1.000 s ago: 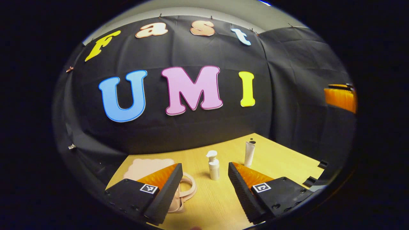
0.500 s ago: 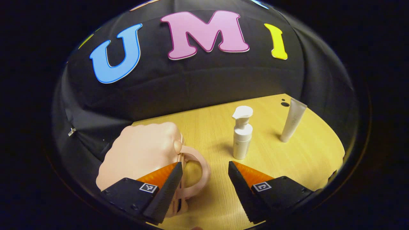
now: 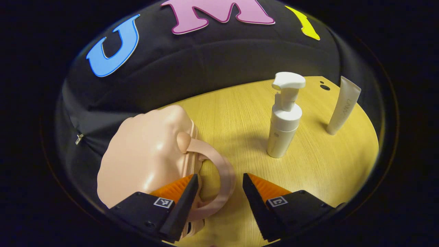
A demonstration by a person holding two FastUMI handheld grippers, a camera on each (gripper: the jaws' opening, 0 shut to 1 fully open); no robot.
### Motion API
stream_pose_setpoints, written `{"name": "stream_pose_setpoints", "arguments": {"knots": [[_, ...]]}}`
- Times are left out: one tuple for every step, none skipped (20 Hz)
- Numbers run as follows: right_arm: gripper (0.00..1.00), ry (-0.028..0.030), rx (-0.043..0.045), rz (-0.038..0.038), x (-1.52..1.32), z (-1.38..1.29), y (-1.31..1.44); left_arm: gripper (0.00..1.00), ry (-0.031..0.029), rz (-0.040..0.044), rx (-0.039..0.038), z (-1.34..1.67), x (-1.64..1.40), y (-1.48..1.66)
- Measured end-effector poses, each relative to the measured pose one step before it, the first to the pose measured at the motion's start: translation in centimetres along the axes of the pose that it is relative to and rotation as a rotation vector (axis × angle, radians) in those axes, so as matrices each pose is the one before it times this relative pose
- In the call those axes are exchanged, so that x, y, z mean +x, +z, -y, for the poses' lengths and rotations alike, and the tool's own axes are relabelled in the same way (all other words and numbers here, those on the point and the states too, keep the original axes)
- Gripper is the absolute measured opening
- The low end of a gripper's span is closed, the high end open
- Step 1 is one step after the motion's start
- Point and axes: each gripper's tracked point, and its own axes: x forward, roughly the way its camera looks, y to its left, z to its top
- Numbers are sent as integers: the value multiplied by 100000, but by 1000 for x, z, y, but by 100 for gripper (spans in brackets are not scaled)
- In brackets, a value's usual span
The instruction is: First open the suitcase, pack the skin care products into it, and then close the suitcase.
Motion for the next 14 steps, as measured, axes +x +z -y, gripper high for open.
{"name": "stream_pose_setpoints", "arguments": {"knots": [[97,-694,-631,-547,81,257,-246,63,-343,-3659,3517,25,632,-552],[97,-94,-205,-984,3,40,-303,41,-793,-1016,4202,83,-398,100],[97,-304,4,-303,-169,-84,-112,20,-1218,1628,4788,-5,-17,580],[97,-407,74,41,-154,-45,-34,17,-1177,2494,2264,77,-560,494],[97,-563,-49,-94,-70,-144,-95,16,-714,1615,-580,-133,-745,571],[97,-440,315,-288,-63,-284,-111,14,-1095,-54,-1968,-124,-788,474],[97,-362,47,-18,-90,-403,37,14,-1064,-20,-2840,-329,-933,476],[97,-516,-452,755,-129,-445,252,14,-947,1034,-3086,-423,-1168,876],[97,-659,-924,1315,-86,-425,454,14,-2252,1161,-2067,-256,-1018,830],[97,-289,-1101,1223,9,-553,420,14,-1885,2285,-1157,-700,-1540,1026],[97,-45,-1163,885,141,-711,310,14,-491,1648,788,-663,-1181,784],[97,565,-638,699,107,-909,292,13,211,2333,1928,-1064,-1763,996],[97,1086,-191,482,215,-1092,318,14,673,2617,1293,-1535,-1794,1250],[97,1178,-3,320,285,-1122,254,14,710,2087,577,-1824,-2157,1090]]}}
